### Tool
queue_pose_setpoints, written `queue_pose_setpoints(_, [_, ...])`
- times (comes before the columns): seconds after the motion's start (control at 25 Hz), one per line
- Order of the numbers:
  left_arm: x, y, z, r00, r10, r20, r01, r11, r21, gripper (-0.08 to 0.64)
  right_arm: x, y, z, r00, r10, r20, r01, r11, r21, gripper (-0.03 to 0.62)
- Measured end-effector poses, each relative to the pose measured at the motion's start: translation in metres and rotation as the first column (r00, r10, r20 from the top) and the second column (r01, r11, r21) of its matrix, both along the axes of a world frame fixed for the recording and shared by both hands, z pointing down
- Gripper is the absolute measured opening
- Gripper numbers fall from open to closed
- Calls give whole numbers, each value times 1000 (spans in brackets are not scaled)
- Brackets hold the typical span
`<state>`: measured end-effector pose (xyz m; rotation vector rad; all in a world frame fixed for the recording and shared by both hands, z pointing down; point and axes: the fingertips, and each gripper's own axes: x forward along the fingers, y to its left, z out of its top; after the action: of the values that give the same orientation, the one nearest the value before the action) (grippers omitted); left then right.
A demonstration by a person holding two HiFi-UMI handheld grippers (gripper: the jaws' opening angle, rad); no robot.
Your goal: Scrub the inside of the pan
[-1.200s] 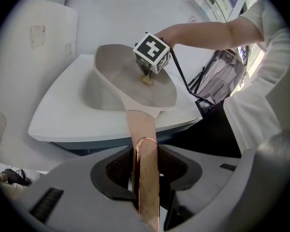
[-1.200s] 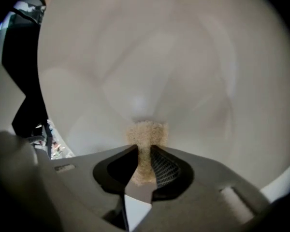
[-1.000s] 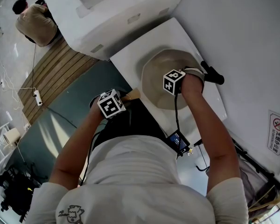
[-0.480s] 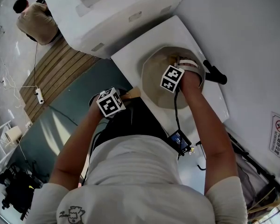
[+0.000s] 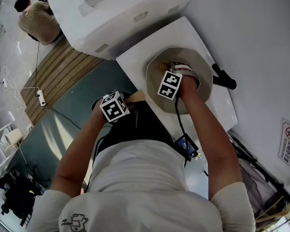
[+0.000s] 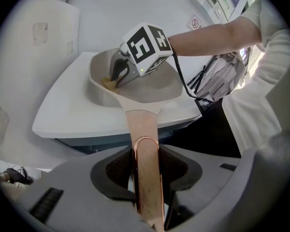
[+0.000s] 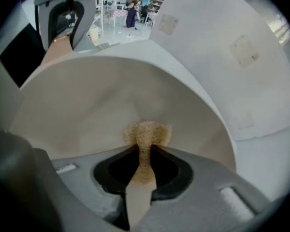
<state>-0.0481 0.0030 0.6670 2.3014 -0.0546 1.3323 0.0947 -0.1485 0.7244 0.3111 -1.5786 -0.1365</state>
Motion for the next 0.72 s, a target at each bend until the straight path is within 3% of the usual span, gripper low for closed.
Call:
queue_pose_setpoints(0.32, [-1, 0, 2, 1000, -1, 10, 1, 1000, 9, 152, -27, 41, 0, 988, 47, 146, -21, 985, -174, 78])
queue_pose_setpoints(0.56, [0, 2, 1, 1000, -2, 6, 2, 1000, 3, 152, -35, 87, -8, 974, 82, 210, 0, 930, -366, 83])
queue_pose_setpoints(0.72, [2, 3, 2, 1000, 12, 5, -12, 1000, 7, 151, -28, 108, -11, 980, 89, 181, 1, 897, -442, 83])
